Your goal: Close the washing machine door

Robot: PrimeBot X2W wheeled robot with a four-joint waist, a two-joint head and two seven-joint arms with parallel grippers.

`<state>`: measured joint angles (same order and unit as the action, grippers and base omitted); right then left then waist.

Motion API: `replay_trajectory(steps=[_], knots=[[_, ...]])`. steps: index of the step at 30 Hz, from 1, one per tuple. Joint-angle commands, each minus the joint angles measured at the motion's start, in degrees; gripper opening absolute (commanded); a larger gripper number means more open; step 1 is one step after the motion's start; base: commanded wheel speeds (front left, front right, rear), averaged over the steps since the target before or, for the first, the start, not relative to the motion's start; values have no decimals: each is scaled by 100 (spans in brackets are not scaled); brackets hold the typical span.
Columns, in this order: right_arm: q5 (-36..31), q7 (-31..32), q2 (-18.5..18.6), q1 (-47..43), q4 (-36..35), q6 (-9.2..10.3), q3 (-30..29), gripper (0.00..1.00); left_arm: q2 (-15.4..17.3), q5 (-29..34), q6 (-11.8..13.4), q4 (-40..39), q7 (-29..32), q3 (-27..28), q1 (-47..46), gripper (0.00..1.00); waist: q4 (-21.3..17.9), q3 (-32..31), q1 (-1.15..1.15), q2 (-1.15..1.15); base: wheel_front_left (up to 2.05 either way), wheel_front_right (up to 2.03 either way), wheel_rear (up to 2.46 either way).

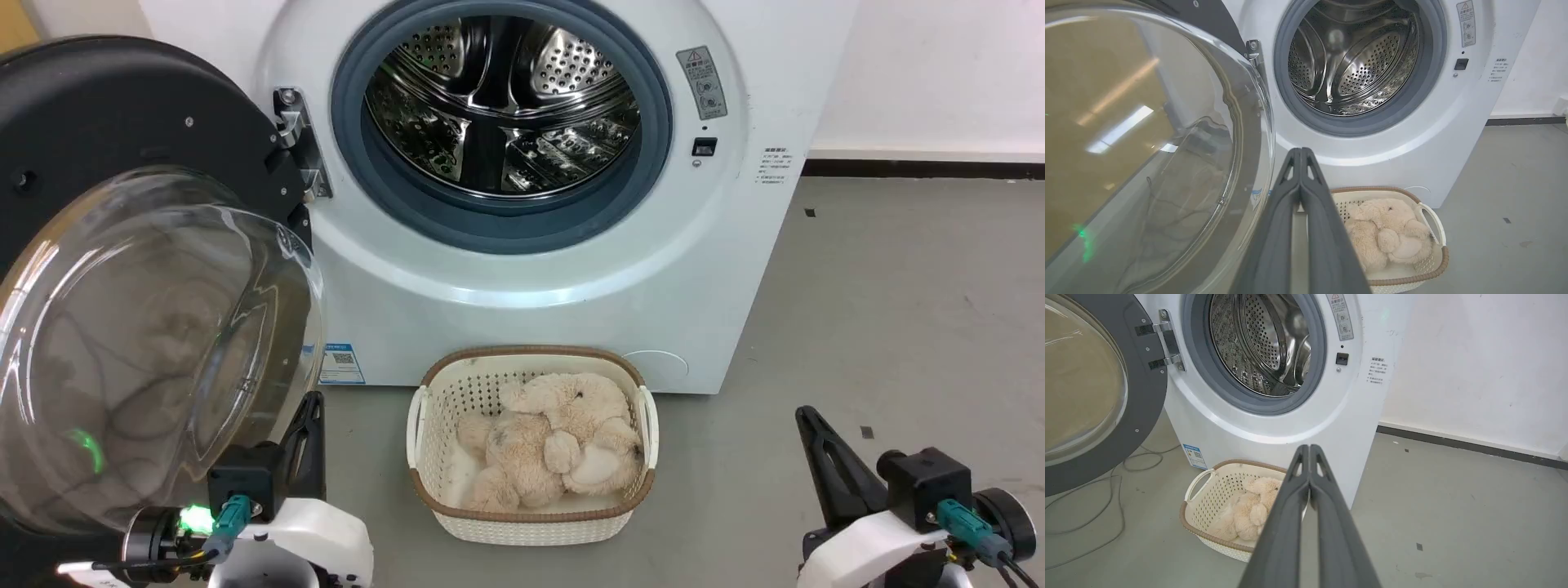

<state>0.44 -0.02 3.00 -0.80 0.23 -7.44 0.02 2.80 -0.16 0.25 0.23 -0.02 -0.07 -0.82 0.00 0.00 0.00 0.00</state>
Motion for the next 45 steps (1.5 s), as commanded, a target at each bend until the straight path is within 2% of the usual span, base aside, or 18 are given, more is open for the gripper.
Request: replay_trajectory(steps=[1,34,35,45], knots=[[-44,2,-13,80,-23,-5,-2,0,8,16,-25,-23,2,7,82,0,0,0,0,0,0,0,0],[-44,2,-13,80,-23,-5,-2,0,8,16,-25,-23,2,7,82,0,0,0,0,0,0,0,0],[1,-2,0,0,0,0,-1,100,0,0,1,0,-2,2,1,100,0,0,0,0,0,0,0],[85,-80,-1,11,16,0,-59,100,-1,-16,69,22,-80,-29,-22,100,2,9,1,0,0,0,0]])
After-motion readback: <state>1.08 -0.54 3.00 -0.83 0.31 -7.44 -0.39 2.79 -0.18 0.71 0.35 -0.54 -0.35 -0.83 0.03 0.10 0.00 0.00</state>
